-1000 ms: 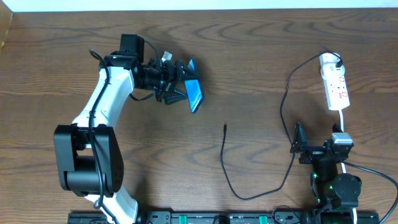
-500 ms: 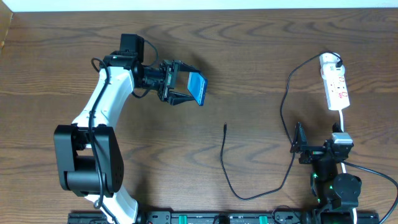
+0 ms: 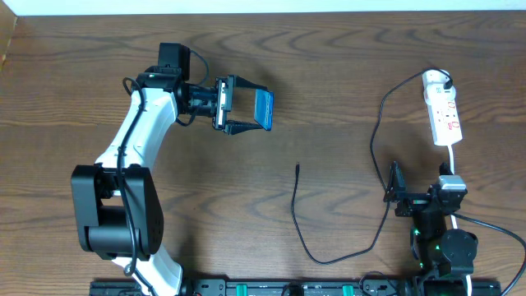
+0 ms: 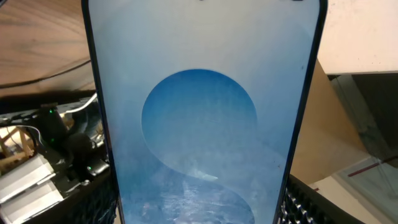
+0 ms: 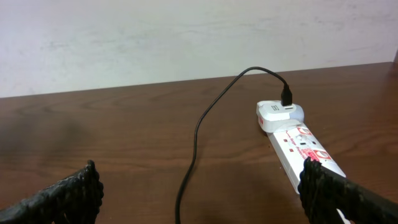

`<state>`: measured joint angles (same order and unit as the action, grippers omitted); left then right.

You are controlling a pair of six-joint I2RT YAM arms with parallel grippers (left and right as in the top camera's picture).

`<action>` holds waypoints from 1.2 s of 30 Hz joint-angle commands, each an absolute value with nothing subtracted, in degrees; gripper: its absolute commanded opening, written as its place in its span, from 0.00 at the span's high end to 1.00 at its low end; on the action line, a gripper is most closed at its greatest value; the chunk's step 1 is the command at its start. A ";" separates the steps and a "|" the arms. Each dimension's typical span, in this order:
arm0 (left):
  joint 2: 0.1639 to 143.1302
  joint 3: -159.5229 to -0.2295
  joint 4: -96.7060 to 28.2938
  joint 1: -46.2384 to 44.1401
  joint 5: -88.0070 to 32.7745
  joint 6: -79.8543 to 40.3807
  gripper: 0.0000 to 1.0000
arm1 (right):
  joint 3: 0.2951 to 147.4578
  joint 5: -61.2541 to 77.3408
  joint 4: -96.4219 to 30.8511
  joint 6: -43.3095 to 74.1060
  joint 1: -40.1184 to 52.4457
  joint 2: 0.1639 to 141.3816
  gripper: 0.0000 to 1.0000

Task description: Plug charger to phone and switch on socket

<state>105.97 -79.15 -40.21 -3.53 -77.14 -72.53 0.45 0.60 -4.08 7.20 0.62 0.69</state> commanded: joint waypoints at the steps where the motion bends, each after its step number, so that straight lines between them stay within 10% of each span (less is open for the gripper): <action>1: 104.66 -80.55 -40.14 -3.53 -80.58 -74.94 0.93 | 0.32 0.34 -4.32 7.68 1.17 0.30 0.01; 36: 104.66 -80.55 -40.14 -3.55 -80.60 -77.52 0.93 | 0.30 0.34 -4.32 7.68 1.17 0.30 0.01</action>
